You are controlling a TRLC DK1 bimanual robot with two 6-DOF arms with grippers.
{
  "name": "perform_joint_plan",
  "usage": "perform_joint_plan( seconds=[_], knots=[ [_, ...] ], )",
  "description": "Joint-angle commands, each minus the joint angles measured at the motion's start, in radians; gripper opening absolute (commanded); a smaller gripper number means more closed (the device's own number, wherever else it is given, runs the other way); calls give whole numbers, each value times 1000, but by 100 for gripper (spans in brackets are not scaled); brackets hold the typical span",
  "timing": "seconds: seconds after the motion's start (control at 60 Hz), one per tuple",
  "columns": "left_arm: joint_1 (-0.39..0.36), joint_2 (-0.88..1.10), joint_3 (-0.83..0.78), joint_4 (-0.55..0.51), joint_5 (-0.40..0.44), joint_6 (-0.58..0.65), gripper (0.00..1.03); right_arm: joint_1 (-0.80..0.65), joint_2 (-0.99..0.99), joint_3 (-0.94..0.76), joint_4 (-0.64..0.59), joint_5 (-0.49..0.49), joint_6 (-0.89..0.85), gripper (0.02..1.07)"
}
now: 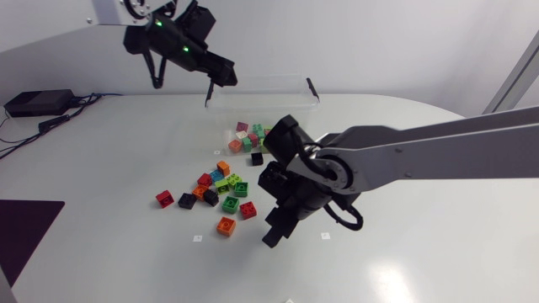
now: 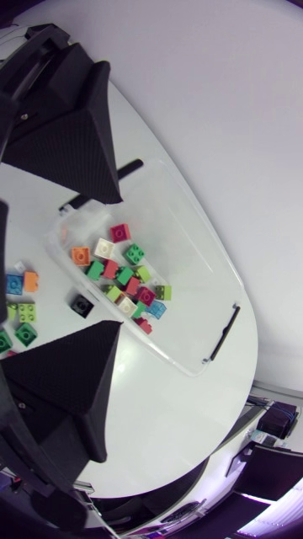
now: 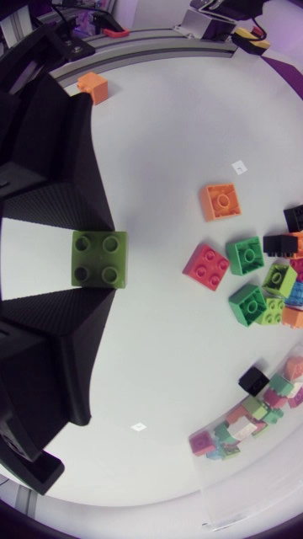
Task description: Place the duplo bricks in the container
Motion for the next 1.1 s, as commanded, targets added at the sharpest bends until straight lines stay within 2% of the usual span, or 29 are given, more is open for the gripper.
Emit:
perform_joint_plan(
  seconds=[0.0,0.167,0.45,0.783,1.083],
  knots=[
    [36,-94,-88,-51,10,72,99,-20,-54,5,-32,-4,-3,30],
    [105,-189,-234,-111,-12,195,99,-64,-105,63,-58,-15,-1,30],
    [142,-287,-504,-140,-119,366,99,-137,-154,147,-61,-44,42,30],
    [151,-250,-691,-140,-262,425,99,-215,-149,265,-45,-67,79,30],
    [164,-155,-737,-86,-289,445,98,-253,-111,357,-5,-79,103,30]
  ],
)
